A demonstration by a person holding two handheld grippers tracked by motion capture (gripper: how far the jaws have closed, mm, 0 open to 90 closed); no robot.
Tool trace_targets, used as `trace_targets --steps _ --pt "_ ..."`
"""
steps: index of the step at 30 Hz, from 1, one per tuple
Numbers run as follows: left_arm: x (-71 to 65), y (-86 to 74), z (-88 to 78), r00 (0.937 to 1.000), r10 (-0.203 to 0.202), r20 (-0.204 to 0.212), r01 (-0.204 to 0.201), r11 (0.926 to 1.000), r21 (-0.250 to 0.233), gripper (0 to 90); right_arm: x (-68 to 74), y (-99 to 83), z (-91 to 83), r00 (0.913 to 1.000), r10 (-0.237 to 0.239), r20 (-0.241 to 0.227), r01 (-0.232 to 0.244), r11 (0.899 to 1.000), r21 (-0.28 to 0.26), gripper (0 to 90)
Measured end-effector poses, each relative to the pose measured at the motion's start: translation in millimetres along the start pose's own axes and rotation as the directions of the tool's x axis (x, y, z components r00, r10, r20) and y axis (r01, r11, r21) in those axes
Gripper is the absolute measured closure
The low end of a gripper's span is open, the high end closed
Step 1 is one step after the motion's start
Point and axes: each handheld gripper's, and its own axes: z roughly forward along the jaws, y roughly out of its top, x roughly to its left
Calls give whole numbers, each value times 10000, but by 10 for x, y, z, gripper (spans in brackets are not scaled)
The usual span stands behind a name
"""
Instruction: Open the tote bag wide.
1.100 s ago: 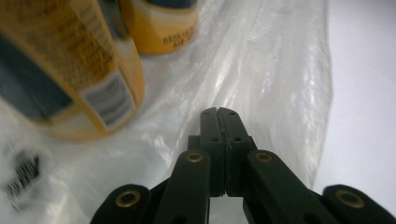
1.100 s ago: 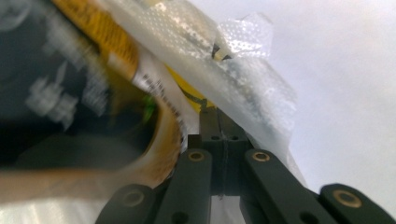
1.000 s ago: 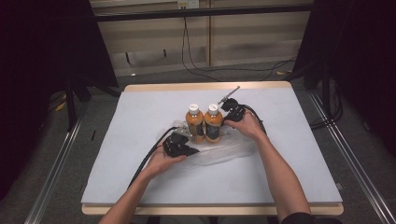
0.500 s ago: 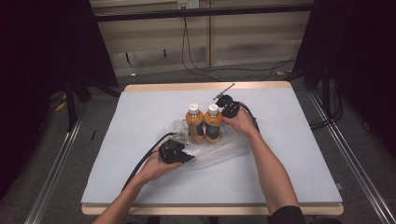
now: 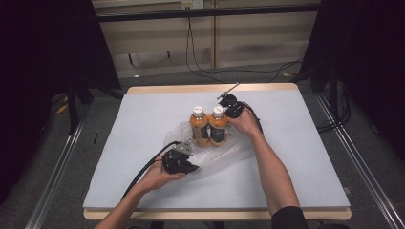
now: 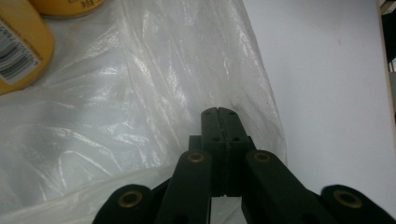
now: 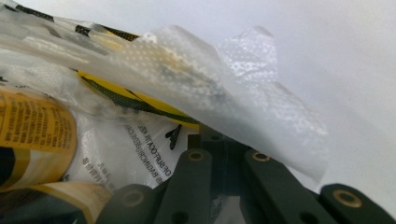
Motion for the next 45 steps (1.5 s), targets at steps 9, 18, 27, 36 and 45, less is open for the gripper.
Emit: trace_targets --steps 9,18,27,36,45 --pt "-96 -47 -4 9990 105 445 -102 9999 -73 900 -10 84 29 9999 -9 143 5 9996 293 900" --pt "-161 -49 4 9969 256 739 -262 9996 68 900 -38 112 58 9993 13 381 -19 9999 163 900" --pt "-114 -34 18 9973 226 701 -222 9997 -55 900 -20 140 83 9985 107 542 -112 9999 76 900" --pt "-27 -6 4 10000 -4 92 7 9994 -357 900 7 143 -28 9999 33 126 -30 9995 -303 900" --pt "71 30 -260 9980 -548 -324 481 9824 -1807 900 44 113 -422 9999 -162 28 164 9912 -1316 900"
